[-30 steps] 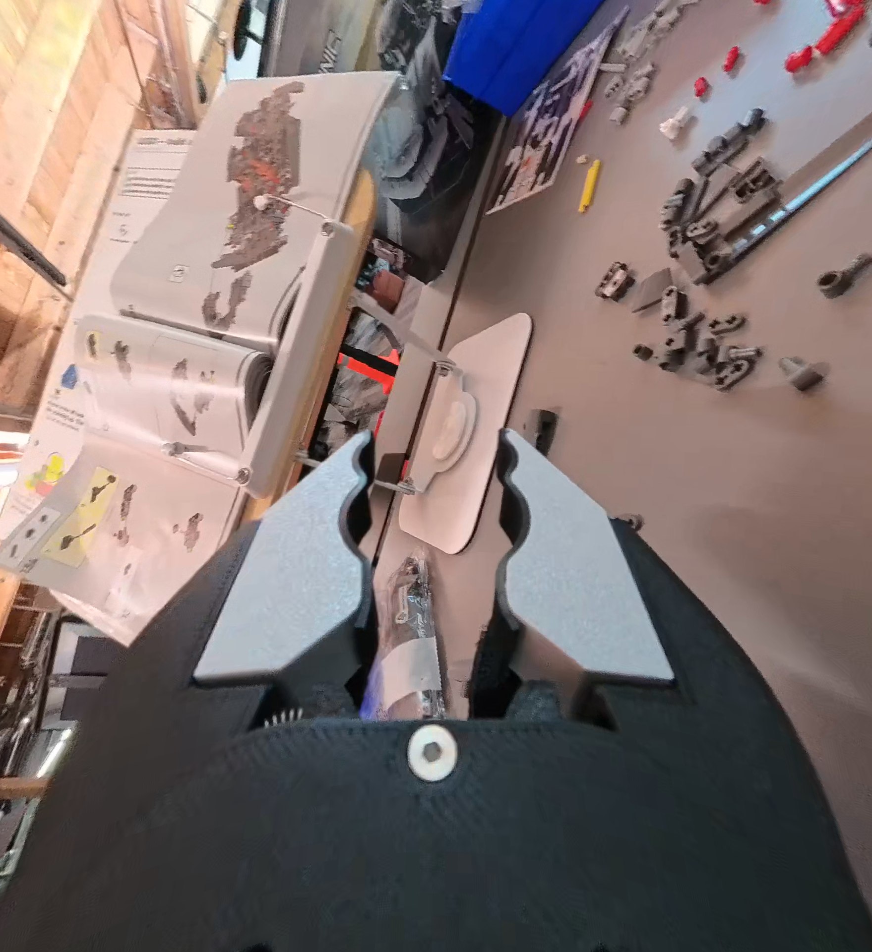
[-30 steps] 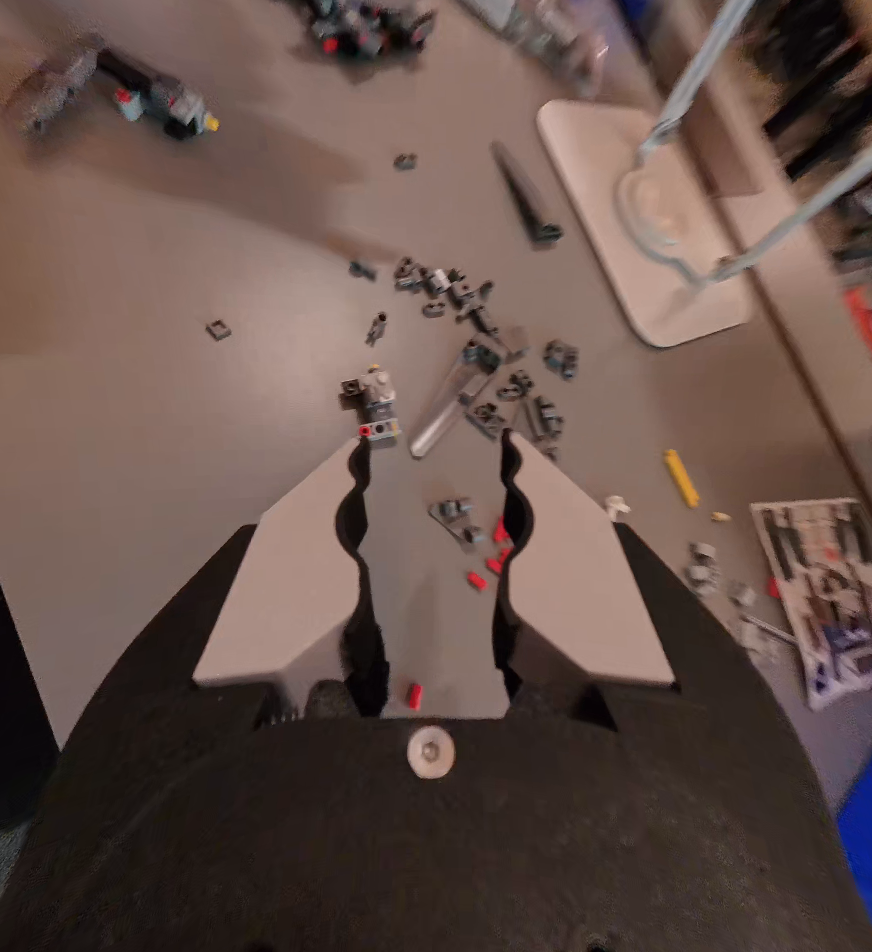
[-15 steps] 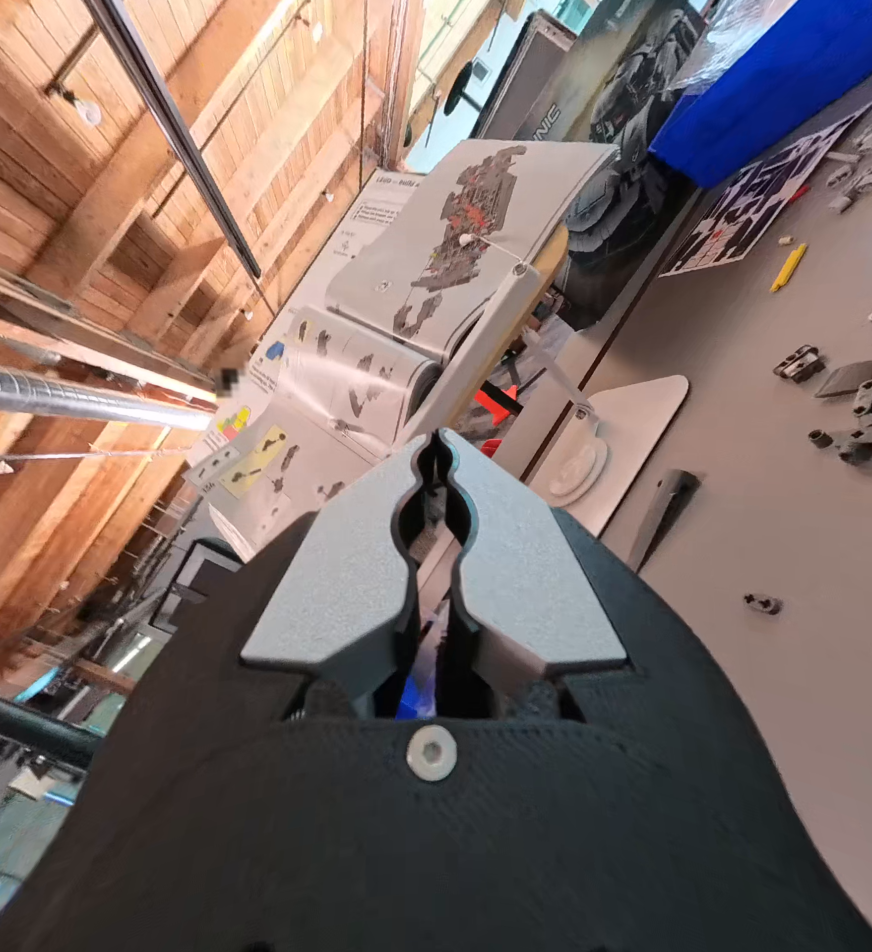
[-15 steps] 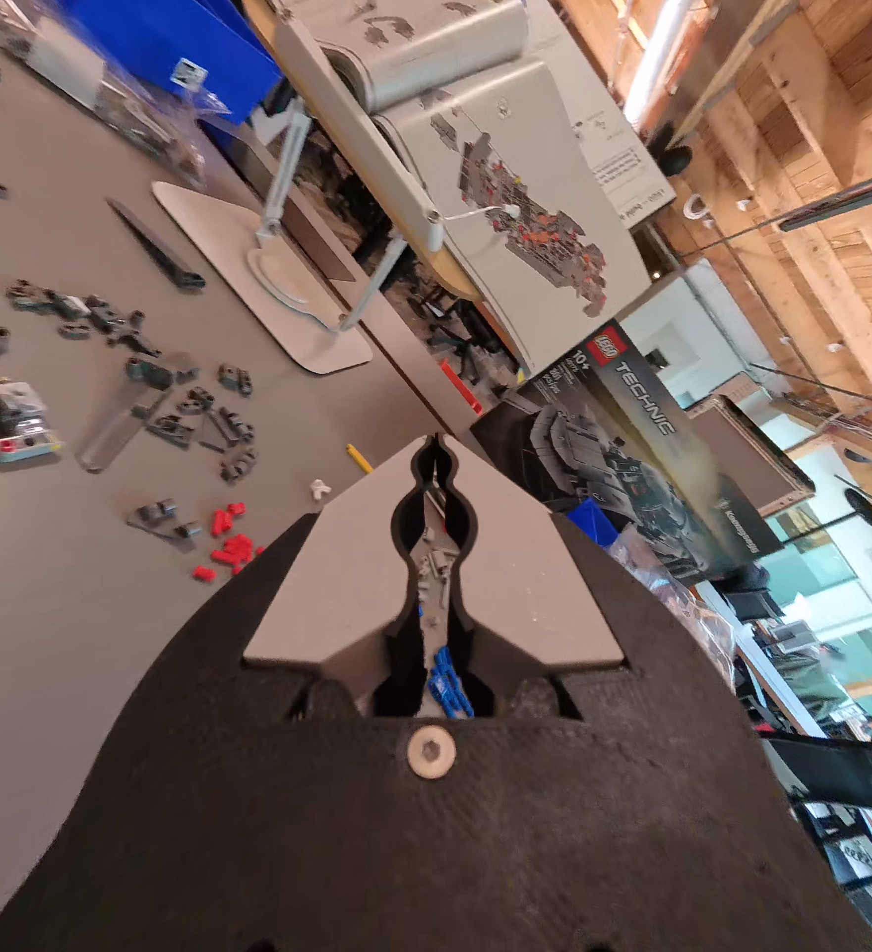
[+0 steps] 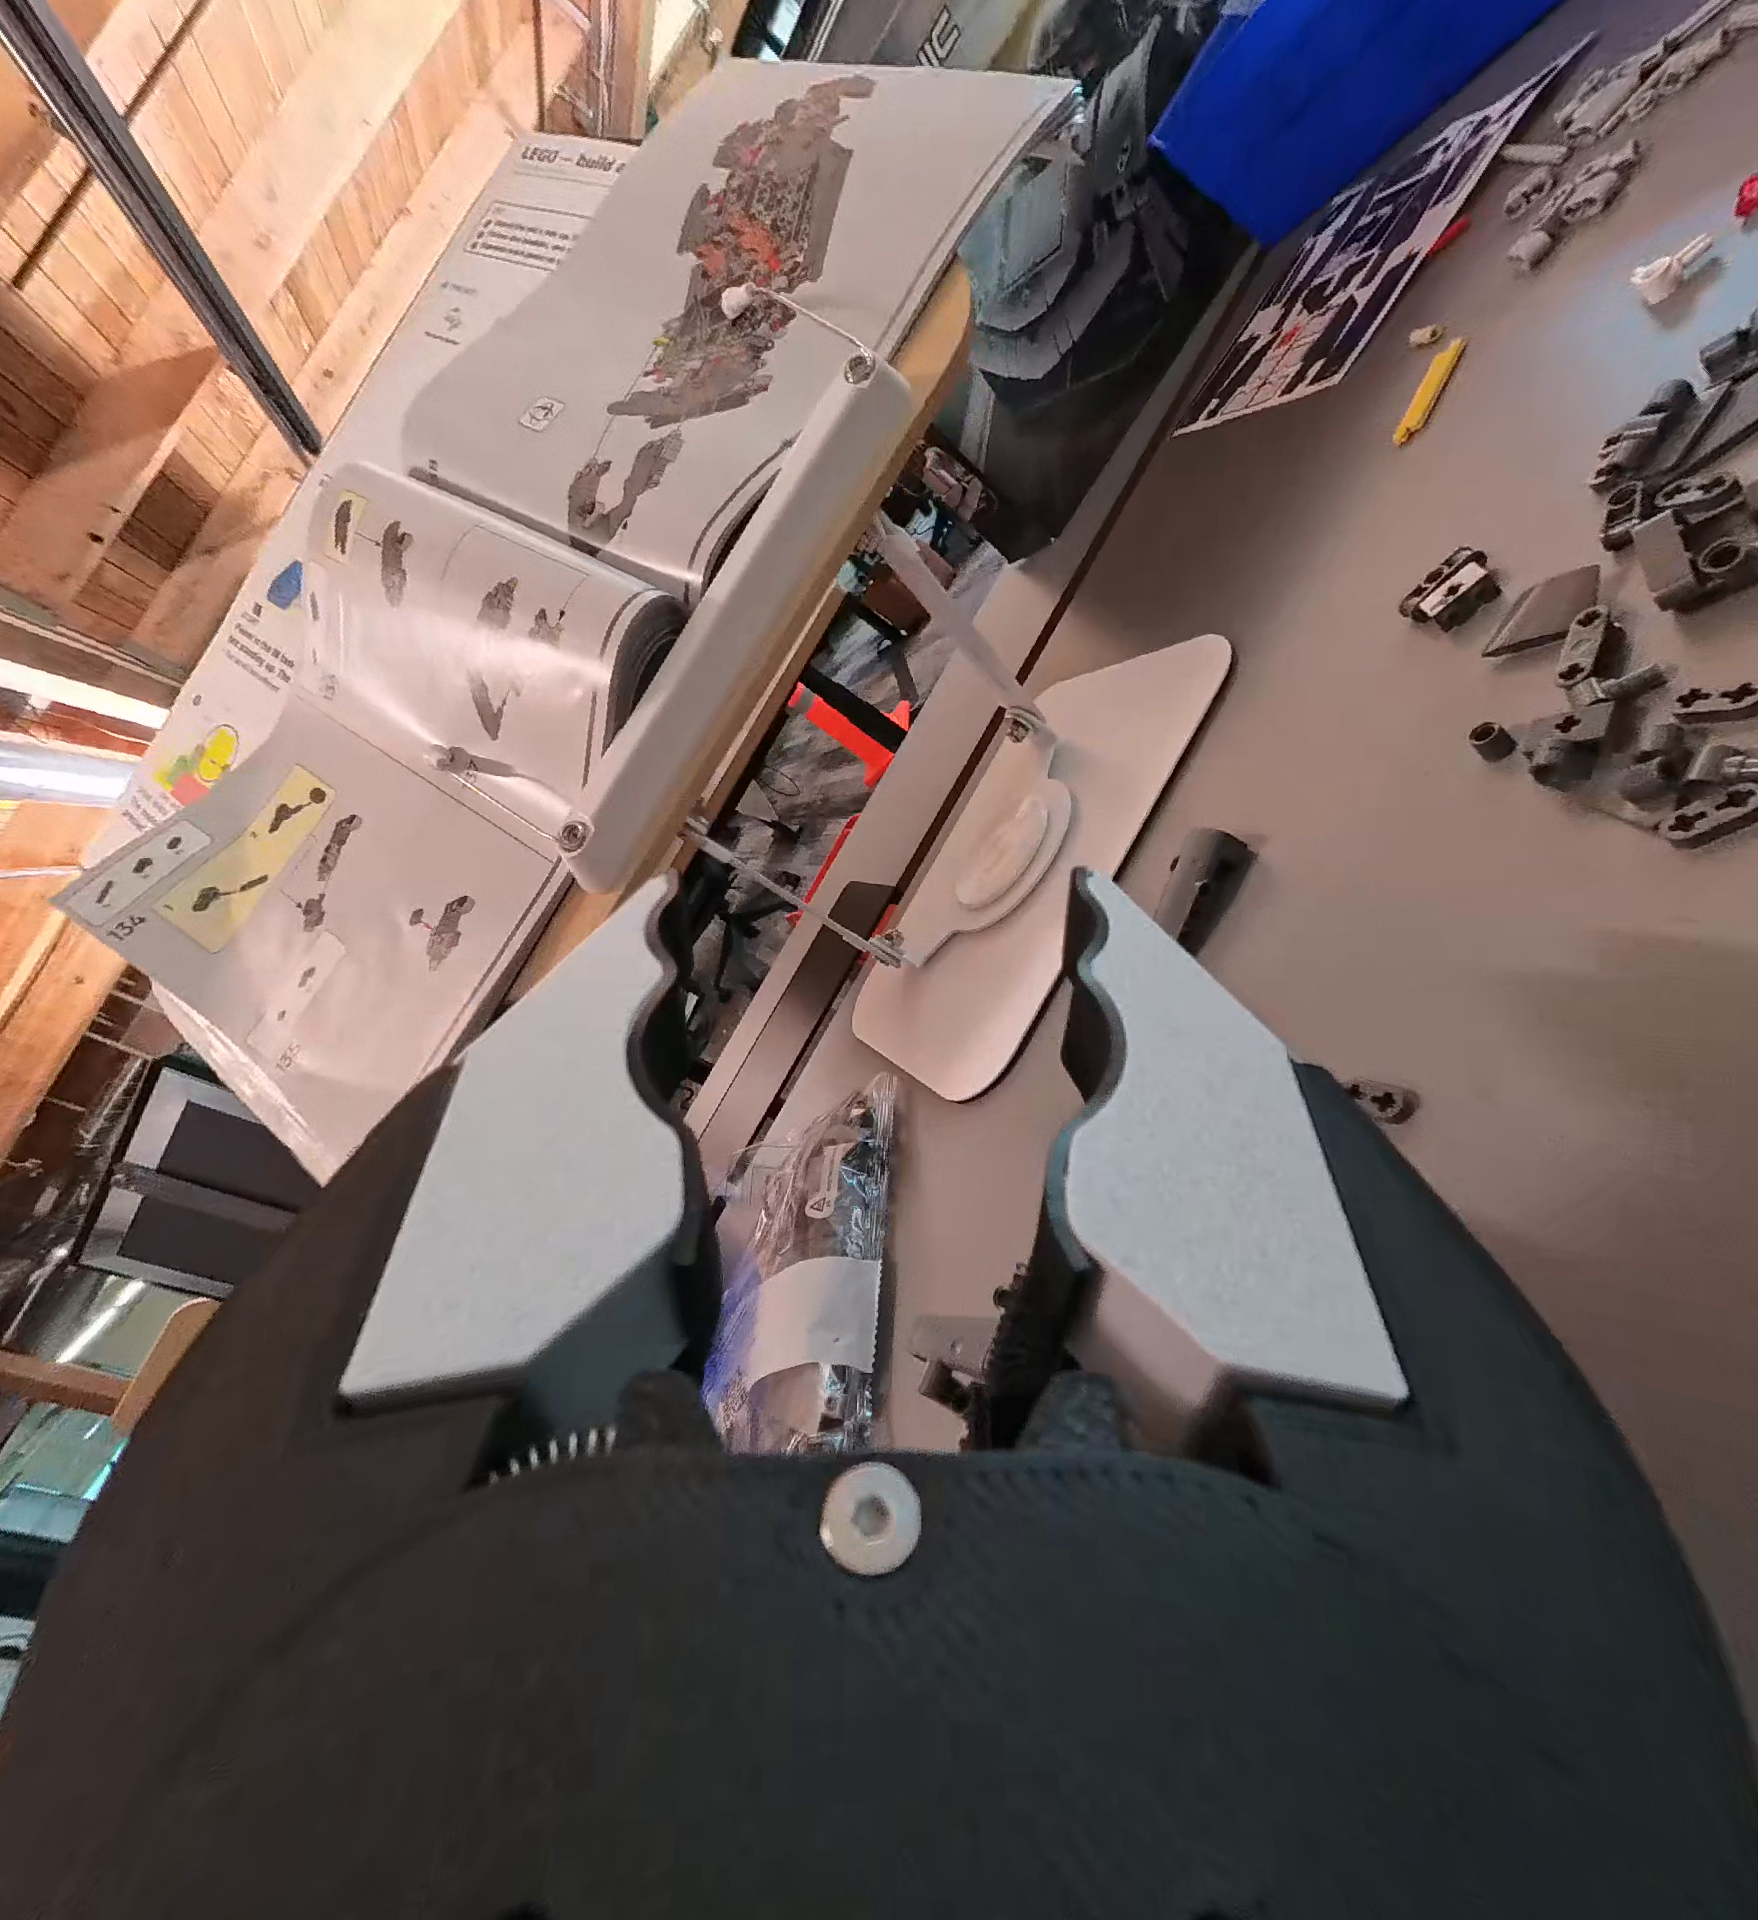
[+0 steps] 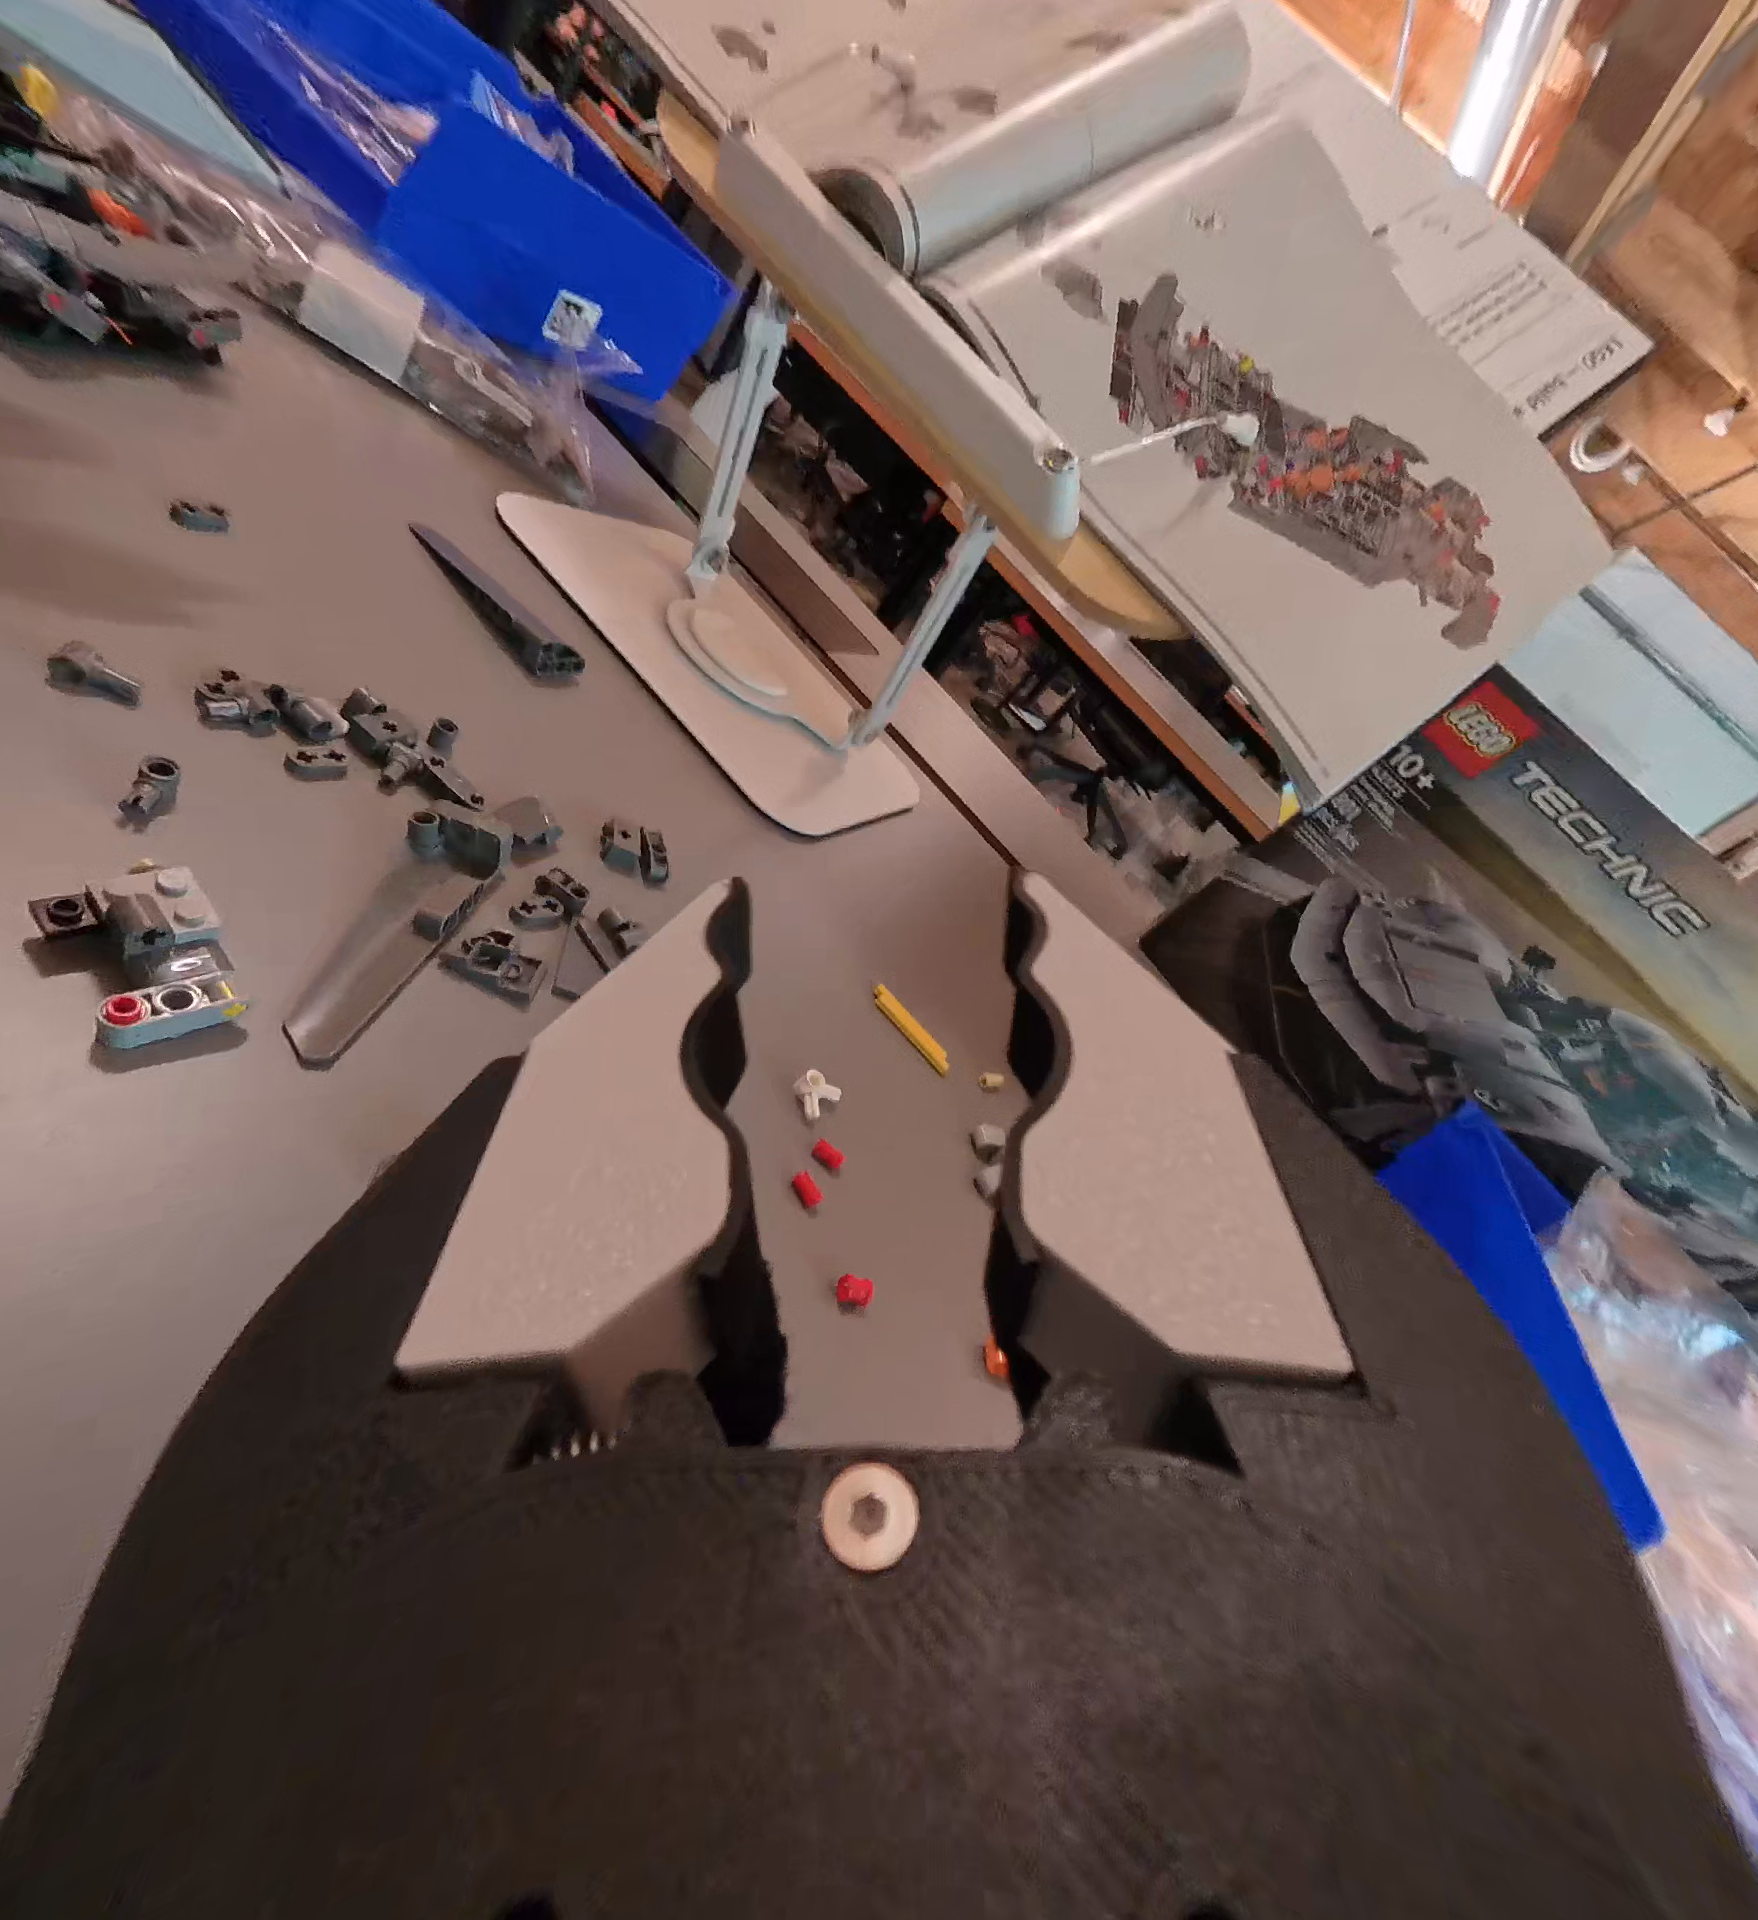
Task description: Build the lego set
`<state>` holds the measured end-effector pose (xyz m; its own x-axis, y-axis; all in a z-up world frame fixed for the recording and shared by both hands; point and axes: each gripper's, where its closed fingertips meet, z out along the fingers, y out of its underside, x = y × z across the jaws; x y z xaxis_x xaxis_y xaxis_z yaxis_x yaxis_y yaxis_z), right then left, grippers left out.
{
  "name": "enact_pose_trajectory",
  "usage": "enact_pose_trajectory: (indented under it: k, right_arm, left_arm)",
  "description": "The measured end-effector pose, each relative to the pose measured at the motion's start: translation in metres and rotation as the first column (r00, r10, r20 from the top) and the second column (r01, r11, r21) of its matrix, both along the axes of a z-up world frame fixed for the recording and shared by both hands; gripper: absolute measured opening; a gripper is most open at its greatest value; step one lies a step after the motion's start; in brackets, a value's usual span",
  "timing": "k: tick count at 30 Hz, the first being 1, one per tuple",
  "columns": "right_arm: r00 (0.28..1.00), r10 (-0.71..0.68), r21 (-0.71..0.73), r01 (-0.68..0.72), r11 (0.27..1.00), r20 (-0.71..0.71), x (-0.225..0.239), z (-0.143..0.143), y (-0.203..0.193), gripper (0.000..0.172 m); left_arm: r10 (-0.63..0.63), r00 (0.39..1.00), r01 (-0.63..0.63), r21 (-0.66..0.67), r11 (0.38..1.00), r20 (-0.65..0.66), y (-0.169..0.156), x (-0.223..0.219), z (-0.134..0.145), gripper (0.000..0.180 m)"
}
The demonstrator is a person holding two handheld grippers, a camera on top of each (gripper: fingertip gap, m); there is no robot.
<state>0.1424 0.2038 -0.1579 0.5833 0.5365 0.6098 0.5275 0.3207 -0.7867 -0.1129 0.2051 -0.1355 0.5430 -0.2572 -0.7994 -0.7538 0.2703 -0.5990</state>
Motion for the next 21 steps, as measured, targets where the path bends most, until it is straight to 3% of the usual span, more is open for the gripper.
enact_pose_trajectory:
  k: [4, 8, 10, 13, 18, 21]
  right_arm:
    - [0.983, 0.181, -0.076, -0.181, 0.981, -0.003, -0.019, -0.007, -0.017, 0.023]
    - [0.907, 0.415, -0.199, -0.397, 0.896, 0.062, -0.056, -0.023, -0.069, 0.006]
    - [0.854, 0.506, -0.256, -0.465, 0.847, 0.122, -0.076, -0.033, -0.097, 0.008]
    - [0.788, 0.574, -0.338, -0.490, 0.804, 0.222, -0.100, -0.052, -0.125, 0.017]
    - [0.694, 0.667, -0.469, -0.510, 0.721, 0.272, -0.120, -0.075, -0.140, 0.020]
    - [0.657, 0.695, -0.536, -0.489, 0.688, 0.293, -0.124, -0.088, -0.141, 0.018]
  left_arm:
    - [-0.017, 1.000, 0.017, 0.006, 1.000, -0.015, -0.003, 0.009, -0.002, 0.057]
    - [-0.123, 0.992, 0.120, -0.068, 0.990, -0.036, -0.021, 0.038, -0.018, 0.044]
    - [-0.187, 0.981, 0.183, -0.075, 0.980, -0.056, -0.035, 0.058, -0.024, 0.037]
    - [-0.215, 0.970, 0.202, -0.111, 0.973, -0.117, -0.040, 0.074, -0.038, 0.041]
    - [-0.302, 0.937, 0.280, -0.141, 0.950, -0.175, -0.040, 0.084, -0.045, 0.041]
    - [-0.286, 0.935, 0.270, -0.101, 0.958, -0.211, -0.028, 0.075, -0.044, 0.040]
